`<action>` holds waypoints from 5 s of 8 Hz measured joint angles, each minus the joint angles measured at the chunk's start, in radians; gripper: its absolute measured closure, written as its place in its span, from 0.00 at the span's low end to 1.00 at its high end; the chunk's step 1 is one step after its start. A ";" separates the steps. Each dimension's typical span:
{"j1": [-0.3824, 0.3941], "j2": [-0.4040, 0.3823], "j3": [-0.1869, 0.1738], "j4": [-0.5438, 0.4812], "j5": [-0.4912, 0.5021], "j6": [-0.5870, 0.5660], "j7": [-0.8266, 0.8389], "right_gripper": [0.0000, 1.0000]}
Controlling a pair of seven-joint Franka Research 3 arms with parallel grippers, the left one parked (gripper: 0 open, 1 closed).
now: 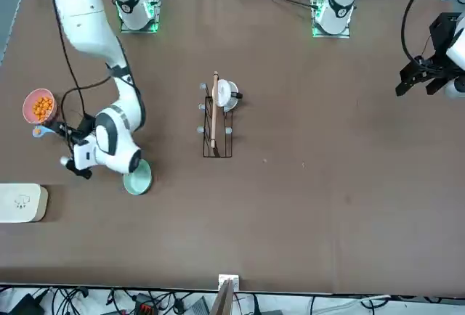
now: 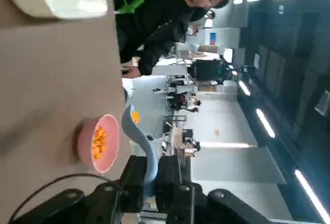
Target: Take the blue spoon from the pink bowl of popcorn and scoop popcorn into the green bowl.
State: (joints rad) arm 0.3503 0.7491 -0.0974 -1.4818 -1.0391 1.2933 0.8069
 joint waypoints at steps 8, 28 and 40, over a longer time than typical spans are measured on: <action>0.316 0.187 0.016 0.417 0.126 -0.014 -0.038 0.88; -0.183 -0.286 -0.083 -0.288 0.224 0.259 -0.114 0.88; -0.382 -0.313 -0.064 -0.498 0.183 0.504 0.041 0.00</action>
State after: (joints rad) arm -0.0315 0.4360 -0.1613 -1.9799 -0.8556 1.7978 0.8476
